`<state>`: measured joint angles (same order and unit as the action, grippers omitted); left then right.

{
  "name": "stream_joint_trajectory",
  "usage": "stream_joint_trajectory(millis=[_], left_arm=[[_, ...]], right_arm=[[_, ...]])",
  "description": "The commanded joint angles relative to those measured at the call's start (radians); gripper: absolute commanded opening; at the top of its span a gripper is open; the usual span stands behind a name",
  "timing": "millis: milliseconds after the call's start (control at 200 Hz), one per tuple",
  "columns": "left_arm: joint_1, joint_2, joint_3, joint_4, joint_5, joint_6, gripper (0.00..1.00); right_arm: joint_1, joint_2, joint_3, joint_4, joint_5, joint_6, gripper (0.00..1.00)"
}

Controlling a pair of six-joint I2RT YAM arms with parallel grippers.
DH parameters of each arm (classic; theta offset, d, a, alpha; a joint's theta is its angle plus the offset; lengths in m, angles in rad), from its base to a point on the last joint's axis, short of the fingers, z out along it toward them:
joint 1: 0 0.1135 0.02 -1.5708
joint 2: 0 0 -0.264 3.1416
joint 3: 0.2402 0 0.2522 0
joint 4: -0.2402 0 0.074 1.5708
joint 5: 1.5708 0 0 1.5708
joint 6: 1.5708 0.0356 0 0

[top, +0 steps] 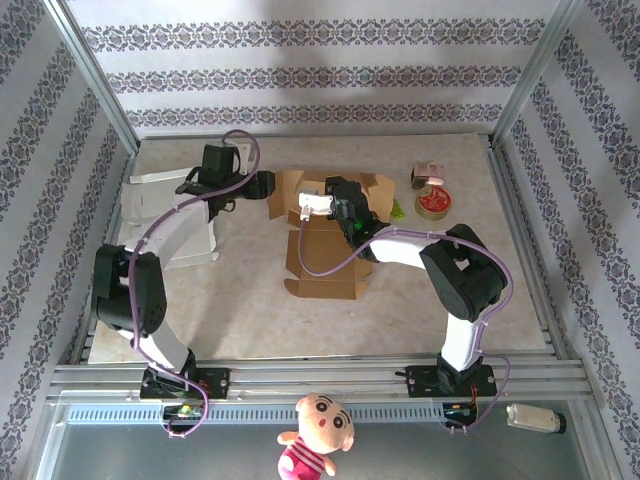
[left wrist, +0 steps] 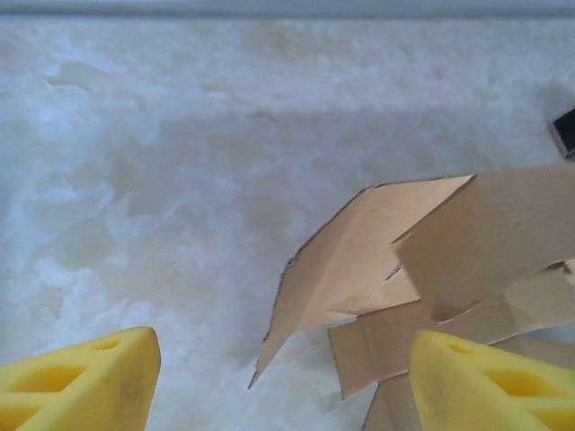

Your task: Fold the paper box

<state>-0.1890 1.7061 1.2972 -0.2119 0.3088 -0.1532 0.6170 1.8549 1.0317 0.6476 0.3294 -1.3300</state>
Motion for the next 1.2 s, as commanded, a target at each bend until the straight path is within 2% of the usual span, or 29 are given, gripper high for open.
stream_joint_trajectory(millis=[0,115,205,305,450,505,540,595,695,740,775,819,899,1049,1194], left_arm=[[0.007,0.072,0.061,-0.093,0.147,0.119,0.75],[0.019,0.143,0.114,-0.076,0.165,0.112,0.75],[0.027,0.194,0.144,-0.044,0.175,0.114,0.72],[0.029,0.240,0.160,-0.006,0.252,0.157,0.62],[0.029,0.266,0.153,0.057,0.329,0.212,0.41],[0.029,0.262,0.138,0.086,0.357,0.255,0.36],[0.028,0.257,0.127,0.105,0.366,0.277,0.34],[0.028,0.251,0.122,0.114,0.370,0.314,0.31],[0.029,0.260,0.146,0.097,0.354,0.406,0.15],[0.028,0.262,0.153,0.097,0.357,0.448,0.09],[0.029,0.263,0.152,0.103,0.365,0.488,0.07],[0.029,0.262,0.147,0.119,0.377,0.531,0.05],[0.028,0.256,0.131,0.163,0.396,0.580,0.05],[0.028,0.247,0.099,0.227,0.444,0.649,0.05],[0.028,0.246,0.081,0.291,0.483,0.655,0.04]], right_arm=[[-0.007,-0.011,-0.003,0.011,0.014,0.023,0.08],[-0.002,-0.010,-0.001,0.005,0.014,0.023,0.08],[0.002,-0.011,0.000,0.003,0.014,0.022,0.08],[0.007,-0.012,-0.001,0.000,0.010,0.024,0.08],[0.013,-0.017,-0.004,-0.011,0.006,0.027,0.09],[0.016,-0.022,-0.002,-0.025,-0.001,0.031,0.18],[0.020,-0.028,0.002,-0.046,-0.005,0.031,0.27],[0.030,-0.050,0.013,-0.102,-0.015,0.034,0.33],[0.045,-0.132,0.052,-0.286,-0.056,0.150,0.44],[0.046,-0.188,0.088,-0.430,-0.107,0.249,0.48],[0.040,-0.232,0.124,-0.563,-0.170,0.330,0.56],[0.022,-0.277,0.190,-0.783,-0.327,0.419,0.67],[-0.029,-0.305,0.337,-1.068,-0.605,0.552,0.73],[-0.159,-0.246,0.563,-1.250,-0.861,0.934,0.97],[-0.310,-0.062,0.820,-1.406,-1.038,1.160,0.96]])
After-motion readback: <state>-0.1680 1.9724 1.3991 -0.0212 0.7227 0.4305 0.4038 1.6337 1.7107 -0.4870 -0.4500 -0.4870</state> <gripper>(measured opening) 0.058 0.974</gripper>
